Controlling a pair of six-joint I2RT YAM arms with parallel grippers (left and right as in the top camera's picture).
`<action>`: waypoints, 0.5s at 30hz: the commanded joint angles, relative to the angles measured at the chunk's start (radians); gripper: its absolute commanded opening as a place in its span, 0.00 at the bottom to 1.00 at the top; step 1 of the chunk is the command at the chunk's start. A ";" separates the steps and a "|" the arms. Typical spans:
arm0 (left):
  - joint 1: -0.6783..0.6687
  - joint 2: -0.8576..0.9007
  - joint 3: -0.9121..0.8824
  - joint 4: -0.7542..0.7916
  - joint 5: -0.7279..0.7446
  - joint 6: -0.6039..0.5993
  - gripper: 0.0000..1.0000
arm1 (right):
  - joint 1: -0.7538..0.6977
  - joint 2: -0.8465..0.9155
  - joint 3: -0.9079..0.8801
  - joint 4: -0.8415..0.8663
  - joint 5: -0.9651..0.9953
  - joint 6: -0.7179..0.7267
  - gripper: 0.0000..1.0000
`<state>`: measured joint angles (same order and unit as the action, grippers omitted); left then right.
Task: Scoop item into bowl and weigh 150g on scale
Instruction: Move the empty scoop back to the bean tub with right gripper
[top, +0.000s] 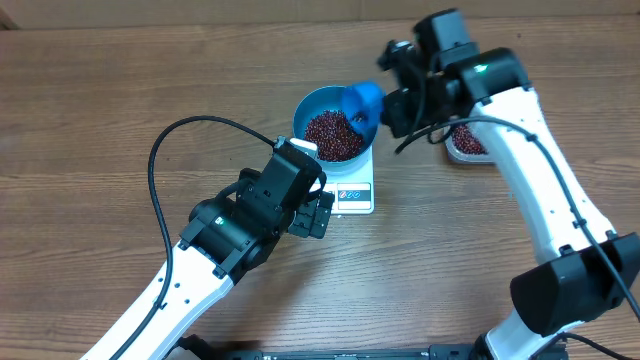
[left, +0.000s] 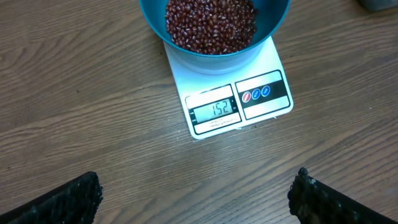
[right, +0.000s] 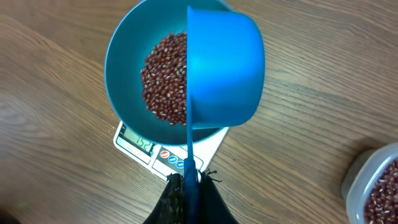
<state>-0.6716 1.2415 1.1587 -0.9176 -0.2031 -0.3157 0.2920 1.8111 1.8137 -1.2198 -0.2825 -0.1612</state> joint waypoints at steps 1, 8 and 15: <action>0.005 -0.013 0.022 0.002 -0.006 -0.003 1.00 | -0.056 -0.039 0.033 0.010 -0.177 -0.031 0.04; 0.005 -0.013 0.022 0.002 -0.006 -0.003 1.00 | -0.103 -0.039 0.033 0.010 -0.264 -0.058 0.04; 0.005 -0.013 0.022 0.002 -0.006 -0.003 1.00 | -0.104 -0.039 0.033 -0.012 -0.297 -0.079 0.04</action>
<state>-0.6716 1.2415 1.1587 -0.9176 -0.2031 -0.3157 0.1902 1.8111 1.8137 -1.2278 -0.5396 -0.2195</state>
